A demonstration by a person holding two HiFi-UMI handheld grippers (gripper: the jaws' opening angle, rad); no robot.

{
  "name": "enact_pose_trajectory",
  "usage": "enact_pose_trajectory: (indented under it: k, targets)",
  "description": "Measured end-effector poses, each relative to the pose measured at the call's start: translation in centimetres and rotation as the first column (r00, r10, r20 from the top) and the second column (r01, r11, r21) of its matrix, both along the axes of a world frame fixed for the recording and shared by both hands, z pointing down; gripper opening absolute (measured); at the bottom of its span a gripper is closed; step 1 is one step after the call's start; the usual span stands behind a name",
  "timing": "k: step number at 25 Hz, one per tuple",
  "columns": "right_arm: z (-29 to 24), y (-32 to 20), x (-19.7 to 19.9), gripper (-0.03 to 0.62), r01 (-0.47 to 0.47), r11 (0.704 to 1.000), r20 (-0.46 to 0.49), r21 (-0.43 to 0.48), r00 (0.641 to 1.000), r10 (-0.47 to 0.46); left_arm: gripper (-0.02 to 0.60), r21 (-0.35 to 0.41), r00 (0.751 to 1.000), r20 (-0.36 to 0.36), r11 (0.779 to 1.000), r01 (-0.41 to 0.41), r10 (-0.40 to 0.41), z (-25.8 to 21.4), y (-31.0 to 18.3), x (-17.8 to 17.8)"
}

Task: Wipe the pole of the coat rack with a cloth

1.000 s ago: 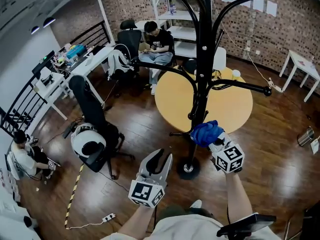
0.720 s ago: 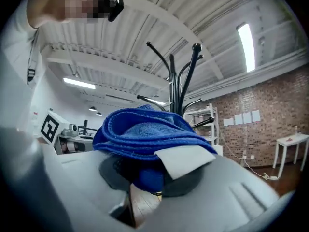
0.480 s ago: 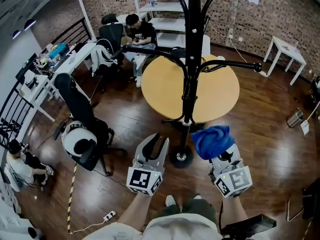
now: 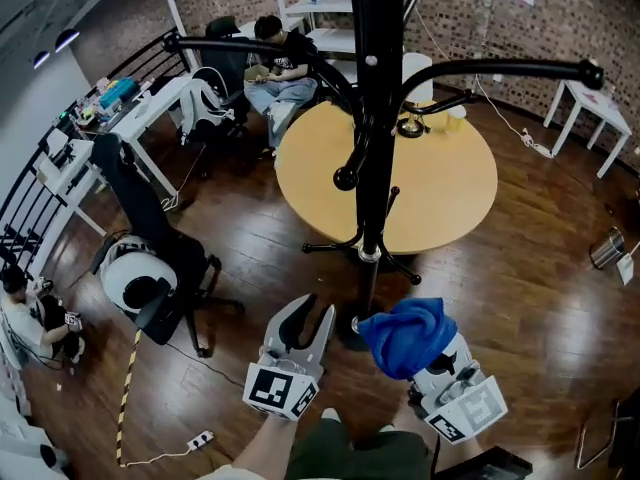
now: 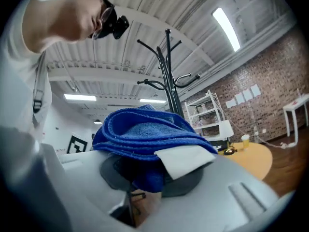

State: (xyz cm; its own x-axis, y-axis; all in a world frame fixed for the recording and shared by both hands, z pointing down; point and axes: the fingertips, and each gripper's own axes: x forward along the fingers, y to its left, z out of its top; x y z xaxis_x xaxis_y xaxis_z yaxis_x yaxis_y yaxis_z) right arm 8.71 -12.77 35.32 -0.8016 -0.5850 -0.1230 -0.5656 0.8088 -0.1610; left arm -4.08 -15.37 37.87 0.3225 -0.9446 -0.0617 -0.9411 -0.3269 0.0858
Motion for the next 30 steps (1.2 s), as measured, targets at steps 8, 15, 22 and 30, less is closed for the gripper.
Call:
enact_pose_trajectory:
  k: [8, 15, 22, 30]
  targets:
    - [18.1, -4.7, -3.2, 0.101, 0.132, 0.988, -0.033, 0.076, 0.991, -0.130, 0.109, 0.055, 0.964, 0.240, 0.993, 0.102, -0.112, 19.7, -4.2, -3.4]
    - [20.9, -12.2, -3.5, 0.101, 0.164, 0.963, -0.086, 0.214, 0.985, -0.149, 0.107, 0.022, 0.997, 0.075, 0.999, 0.030, -0.032, 31.9, -6.9, -2.1]
    - [23.9, -15.1, -4.8, 0.100, 0.160, 0.945, -0.083, 0.286, 0.986, -0.142, 0.107, 0.077, 0.995, 0.084, 0.996, 0.039, -0.045, 39.2, -6.4, -1.6]
    - [53.5, -16.2, -4.6, 0.101, 0.081, 0.990, -0.081, 0.111, 0.994, -0.073, 0.107, 0.100, 0.993, 0.101, 0.994, 0.051, -0.061, 42.4, -5.5, -1.7]
